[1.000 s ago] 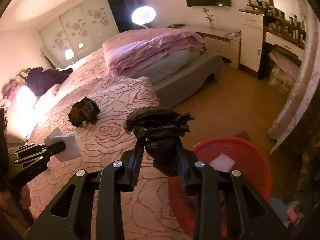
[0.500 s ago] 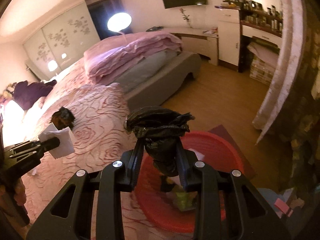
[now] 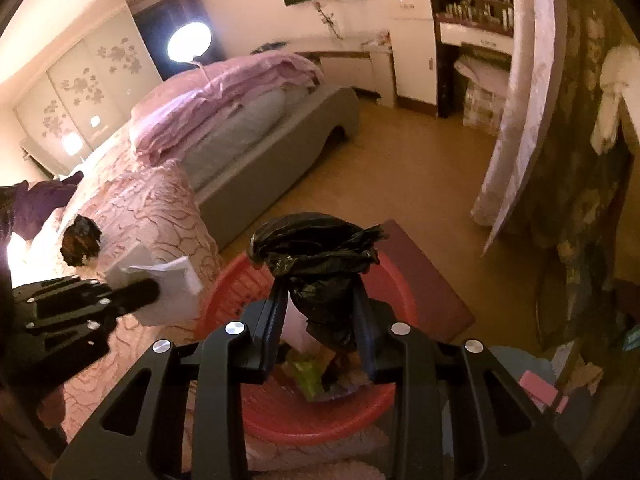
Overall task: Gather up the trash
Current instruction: 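Carry the tissue and dark bag over the red wastebasket with both grippers, then open both grippers to drop the tissue and bag into the wastebasket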
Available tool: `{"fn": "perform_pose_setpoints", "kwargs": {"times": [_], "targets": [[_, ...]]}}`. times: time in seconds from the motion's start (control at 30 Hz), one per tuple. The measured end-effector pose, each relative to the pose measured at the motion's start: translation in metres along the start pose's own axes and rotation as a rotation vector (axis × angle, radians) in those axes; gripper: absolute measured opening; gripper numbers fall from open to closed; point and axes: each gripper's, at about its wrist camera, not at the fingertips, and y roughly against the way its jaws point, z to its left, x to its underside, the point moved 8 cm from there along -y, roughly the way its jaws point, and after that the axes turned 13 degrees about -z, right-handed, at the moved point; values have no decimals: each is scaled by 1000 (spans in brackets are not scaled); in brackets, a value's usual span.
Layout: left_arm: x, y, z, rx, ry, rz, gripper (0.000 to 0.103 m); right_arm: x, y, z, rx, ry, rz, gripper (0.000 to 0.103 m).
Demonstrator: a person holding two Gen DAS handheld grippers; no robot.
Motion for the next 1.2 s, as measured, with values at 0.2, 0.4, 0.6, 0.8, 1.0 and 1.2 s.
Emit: {"fn": "perform_pose_setpoints", "kwargs": {"times": [0.2, 0.4, 0.6, 0.8, 1.0, 1.2], "targets": [[10, -18, -22, 33, -54, 37, 14, 12, -10, -8, -7, -14, 40, 32], [9, -14, -22, 22, -74, 8, 48, 19, -16, -5, -30, -14, 72, 45], [6, -7, -15, -10, -68, -11, 62, 20, -12, -2, -41, -13, 72, 54], [2, 3, -2, -63, -63, -40, 67, 15, -8, -1, -21, -12, 54, 55], [3, 14, 17, -103, -27, -56, 68, 11, -6, 6, -20, -3, 41, 55], [8, 25, 39, -145, 16, -64, 70, 8, -4, 21, -37, 21, 37, 55]]}}
